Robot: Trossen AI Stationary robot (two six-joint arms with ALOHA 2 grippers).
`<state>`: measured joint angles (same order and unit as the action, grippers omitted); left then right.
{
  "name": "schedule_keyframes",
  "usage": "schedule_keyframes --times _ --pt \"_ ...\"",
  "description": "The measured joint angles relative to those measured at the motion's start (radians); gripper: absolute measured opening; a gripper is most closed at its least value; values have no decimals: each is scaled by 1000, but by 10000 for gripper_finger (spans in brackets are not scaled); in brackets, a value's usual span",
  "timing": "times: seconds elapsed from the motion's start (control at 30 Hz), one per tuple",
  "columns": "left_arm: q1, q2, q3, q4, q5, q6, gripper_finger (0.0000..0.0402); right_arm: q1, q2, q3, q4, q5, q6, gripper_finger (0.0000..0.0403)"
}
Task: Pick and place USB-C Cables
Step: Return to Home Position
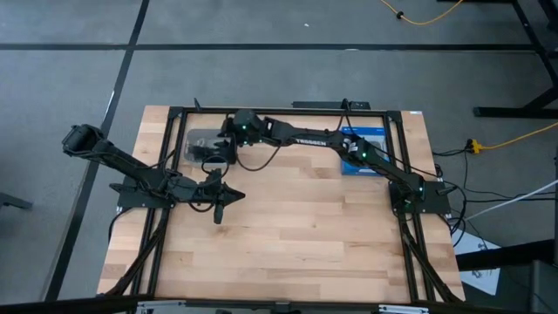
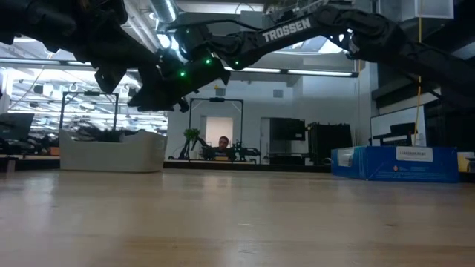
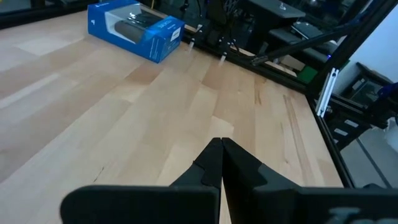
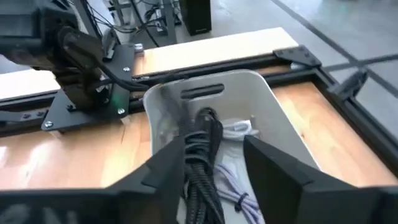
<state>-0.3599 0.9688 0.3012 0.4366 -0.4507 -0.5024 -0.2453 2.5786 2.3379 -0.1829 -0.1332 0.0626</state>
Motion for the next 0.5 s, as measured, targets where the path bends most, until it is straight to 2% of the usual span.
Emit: schedule_keyframes --times 0.1,0.23,0.37,0.5 --pt "0 0 0 -1 0 0 0 -1 -1 0 0 0 21 196" --pt "0 0 0 -2 0 0 0 0 -28 10 -60 -1 53 203" --pt "0 -5 0 -1 0 0 0 -4 -137 11 -263 -3 59 200" --pt "0 -56 -1 8 -2 21 0 -7 -223 12 -538 5 118 199"
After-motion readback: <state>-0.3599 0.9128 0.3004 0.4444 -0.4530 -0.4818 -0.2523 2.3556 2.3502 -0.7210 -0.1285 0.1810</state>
